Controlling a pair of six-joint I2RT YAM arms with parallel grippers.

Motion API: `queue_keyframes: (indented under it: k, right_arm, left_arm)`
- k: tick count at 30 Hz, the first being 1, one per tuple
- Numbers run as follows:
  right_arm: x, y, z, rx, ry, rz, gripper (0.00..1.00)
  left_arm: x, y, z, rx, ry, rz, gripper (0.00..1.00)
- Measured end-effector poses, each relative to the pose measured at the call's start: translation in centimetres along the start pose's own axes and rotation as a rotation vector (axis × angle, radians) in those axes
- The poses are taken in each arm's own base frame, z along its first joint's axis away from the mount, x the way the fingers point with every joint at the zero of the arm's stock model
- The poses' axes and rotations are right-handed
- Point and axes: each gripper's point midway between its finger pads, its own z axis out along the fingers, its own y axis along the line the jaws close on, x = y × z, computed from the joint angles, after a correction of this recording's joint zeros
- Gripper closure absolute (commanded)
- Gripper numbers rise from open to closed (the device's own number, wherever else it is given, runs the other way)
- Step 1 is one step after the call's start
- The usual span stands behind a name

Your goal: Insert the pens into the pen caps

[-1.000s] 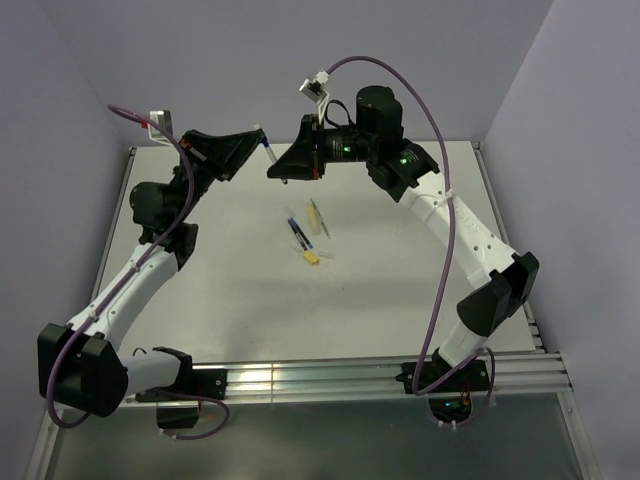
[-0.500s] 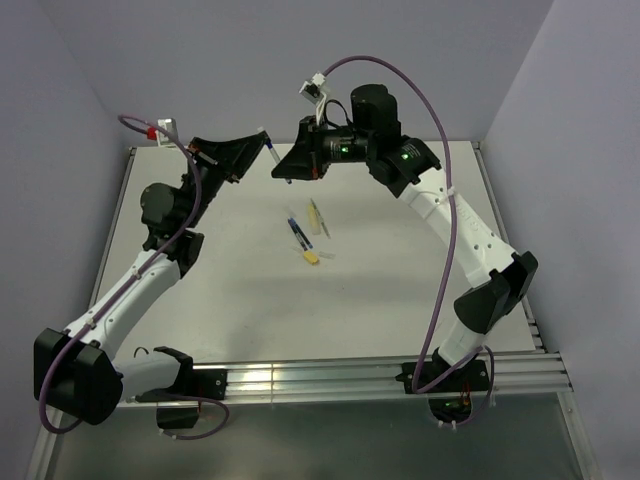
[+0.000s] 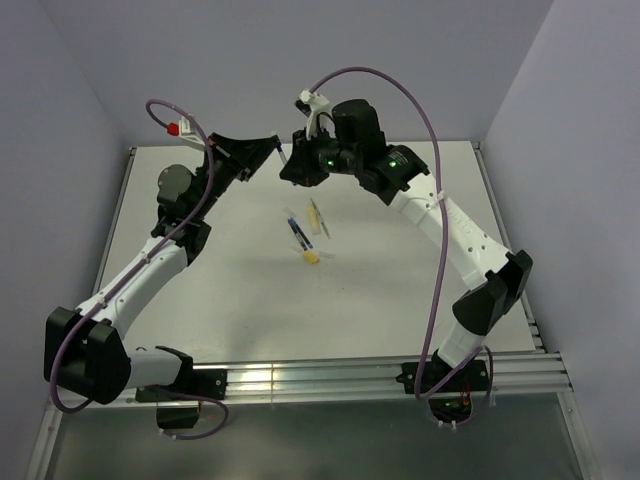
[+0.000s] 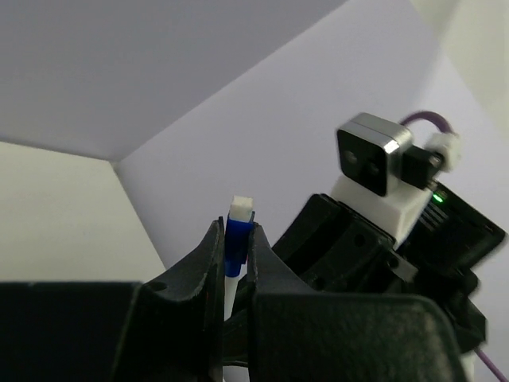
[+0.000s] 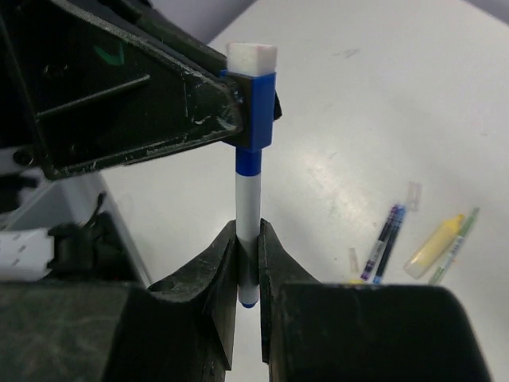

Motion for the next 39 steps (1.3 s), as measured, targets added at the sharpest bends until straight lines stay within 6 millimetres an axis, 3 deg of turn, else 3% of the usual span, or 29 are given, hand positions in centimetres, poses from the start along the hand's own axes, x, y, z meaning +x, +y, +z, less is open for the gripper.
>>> queue_keyframes:
  k: [6, 11, 13, 15, 18, 21, 24, 25, 30, 34, 36, 39]
  right_arm:
    - [0.7, 1.3, -3.1, -0.264, -0.011, 0.039, 1.00]
    - [0.8, 2.2, -4.2, -0.344, -0.033, 0.043, 1.00]
    - [-0.3, 2.2, -4.0, -0.349, -0.084, 0.014, 1.00]
    - [-0.9, 1.9, -4.1, -0.342, -0.120, 0.001, 1.00]
    - [-0.5, 0.0, -4.6, -0.285, -0.148, 0.016, 1.00]
    - [2.0, -3.4, -5.3, -0.183, -0.130, 0.051, 1.00]
    - [5.1, -9.1, -6.7, 0.004, -0.087, 0.086, 1.00]
    - [6.1, -11.1, -7.3, 0.075, -0.067, 0.098, 1.00]
    - [11.6, -22.0, -11.9, 0.469, 0.094, 0.133, 1.00]
    - [18.6, -29.0, -15.8, 0.676, 0.303, 0.224, 0.95]
    - [22.6, -30.9, -17.1, 0.730, 0.405, 0.299, 0.96]
    - [28.6, -31.6, -17.6, 0.747, 0.560, 0.422, 0.96]
  left_arm:
    - [1.9, -2.7, -1.1, 0.165, 0.109, 0.029, 1.00]
    - [2.5, -3.9, -1.4, 0.216, 0.150, 0.047, 0.65]
    - [3.5, -4.2, -1.5, 0.227, 0.210, 0.044, 0.52]
    - [3.9, -4.7, -1.0, 0.238, 0.266, 0.046, 0.45]
    - [1.5, -5.1, 0.1, 0.240, 0.266, 0.080, 0.35]
    - [-3.3, -5.3, 0.5, 0.213, 0.193, 0.156, 0.26]
    - [-7.0, -4.8, 0.0, 0.165, 0.126, 0.255, 0.23]
    - [-7.4, -4.4, -0.1, 0.142, 0.121, 0.268, 0.23]
    - [-6.4, -0.4, -1.2, -0.013, 0.185, 0.392, 0.23]
    - [-5.6, 3.1, -2.0, -0.126, 0.240, 0.460, 0.22]
    - [-5.5, 4.2, -2.4, -0.165, 0.257, 0.485, 0.23]
    - [-5.3, 5.1, -2.7, -0.193, 0.275, 0.508, 0.23]
